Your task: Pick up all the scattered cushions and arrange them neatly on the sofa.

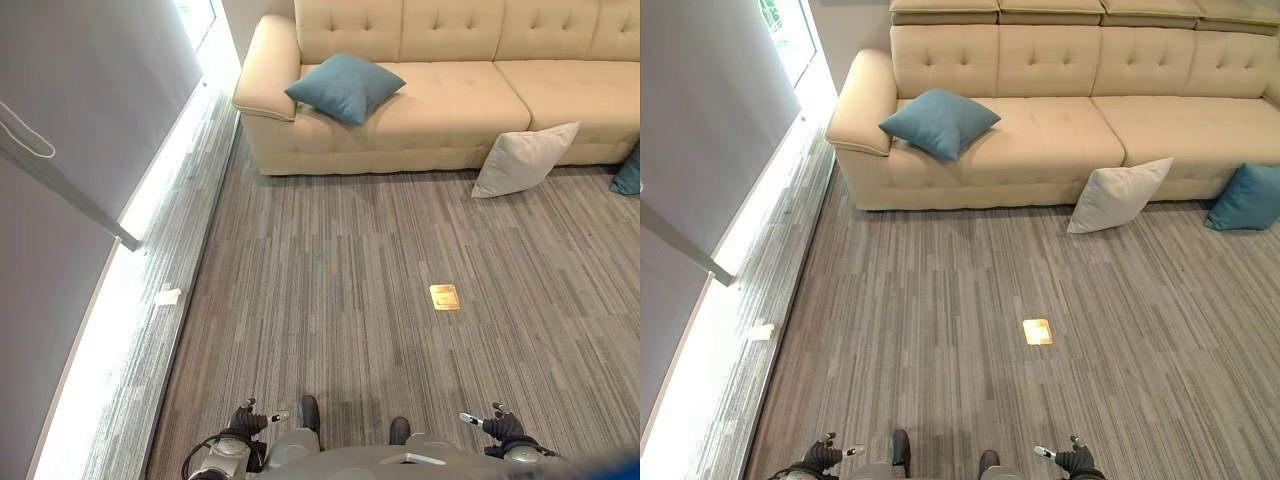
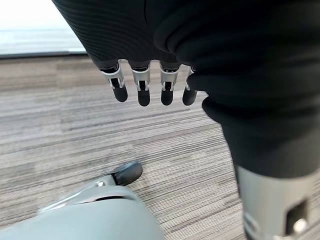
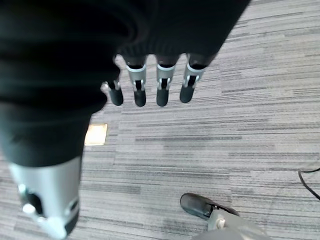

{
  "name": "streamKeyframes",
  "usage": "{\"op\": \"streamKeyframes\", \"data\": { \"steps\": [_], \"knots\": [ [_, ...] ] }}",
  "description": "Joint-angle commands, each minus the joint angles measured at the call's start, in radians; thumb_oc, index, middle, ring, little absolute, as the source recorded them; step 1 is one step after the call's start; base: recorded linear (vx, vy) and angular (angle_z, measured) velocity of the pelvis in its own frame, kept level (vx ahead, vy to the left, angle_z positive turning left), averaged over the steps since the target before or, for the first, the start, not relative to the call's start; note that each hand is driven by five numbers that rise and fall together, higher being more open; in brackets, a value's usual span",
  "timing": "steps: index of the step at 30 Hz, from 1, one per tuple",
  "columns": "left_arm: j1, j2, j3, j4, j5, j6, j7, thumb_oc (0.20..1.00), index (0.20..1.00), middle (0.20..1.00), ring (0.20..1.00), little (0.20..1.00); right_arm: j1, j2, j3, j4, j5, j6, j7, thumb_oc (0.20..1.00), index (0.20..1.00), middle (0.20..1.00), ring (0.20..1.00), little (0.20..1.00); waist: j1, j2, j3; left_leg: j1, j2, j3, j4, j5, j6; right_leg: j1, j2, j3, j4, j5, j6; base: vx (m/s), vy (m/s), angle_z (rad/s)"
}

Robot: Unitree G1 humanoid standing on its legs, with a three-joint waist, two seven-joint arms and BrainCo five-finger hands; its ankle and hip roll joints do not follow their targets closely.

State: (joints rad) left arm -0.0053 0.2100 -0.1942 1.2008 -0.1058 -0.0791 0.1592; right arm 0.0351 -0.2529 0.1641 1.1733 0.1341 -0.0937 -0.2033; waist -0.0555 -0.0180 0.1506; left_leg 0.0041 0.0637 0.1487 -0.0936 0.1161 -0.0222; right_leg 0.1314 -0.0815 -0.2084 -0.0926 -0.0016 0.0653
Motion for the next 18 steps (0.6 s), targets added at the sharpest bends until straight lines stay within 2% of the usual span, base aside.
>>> {"op": "streamKeyframes", "data": {
  "steps": [1, 12, 15, 18],
  "knots": [
    [-0.044, 0.006, -0.021, 0.044, 0.027, -0.004, 0.014, 1.000, 1.000, 1.000, 1.000, 1.000, -0.051, -0.009, 0.017, 0.013, 0.003, -0.004, -0.010, 1.000, 1.000, 1.000, 1.000, 1.000, 0.003, -0.024, -0.016, 0.011, -0.016, 0.016, 0.010, -0.071, -0.018, -0.039, -0.005, 0.065, 0.050, -0.044, 0.040, 0.04, 0.037, -0.03],
    [-0.038, 0.010, -0.006, 0.040, 0.023, -0.002, 0.007, 1.000, 1.000, 1.000, 1.000, 1.000, -0.066, -0.007, 0.030, 0.003, -0.031, 0.015, -0.006, 1.000, 1.000, 1.000, 1.000, 1.000, 0.019, -0.030, -0.008, 0.032, -0.047, 0.032, 0.006, -0.112, 0.013, -0.065, -0.041, 0.081, 0.107, -0.037, 0.077, 0.05, 0.082, -0.11],
    [-0.036, 0.015, 0.005, 0.040, 0.017, -0.003, 0.007, 1.000, 1.000, 1.000, 1.000, 1.000, -0.078, -0.009, 0.037, -0.003, -0.045, 0.019, -0.005, 1.000, 1.000, 1.000, 1.000, 1.000, 0.035, -0.033, 0.001, 0.035, -0.067, 0.018, 0.013, -0.129, 0.031, -0.091, -0.057, 0.091, 0.155, -0.035, 0.092, 0.06, 0.124, -0.17],
    [-0.033, 0.026, 0.012, 0.043, 0.019, -0.003, 0.012, 1.000, 1.000, 1.000, 1.000, 1.000, -0.090, -0.012, 0.044, -0.012, -0.051, 0.021, -0.004, 1.000, 1.000, 1.000, 1.000, 1.000, 0.043, -0.027, 0.018, 0.038, -0.086, -0.011, 0.024, -0.137, 0.054, -0.142, -0.067, 0.119, 0.274, -0.020, 0.107, 0.06, 0.104, -0.05]
  ]
}}
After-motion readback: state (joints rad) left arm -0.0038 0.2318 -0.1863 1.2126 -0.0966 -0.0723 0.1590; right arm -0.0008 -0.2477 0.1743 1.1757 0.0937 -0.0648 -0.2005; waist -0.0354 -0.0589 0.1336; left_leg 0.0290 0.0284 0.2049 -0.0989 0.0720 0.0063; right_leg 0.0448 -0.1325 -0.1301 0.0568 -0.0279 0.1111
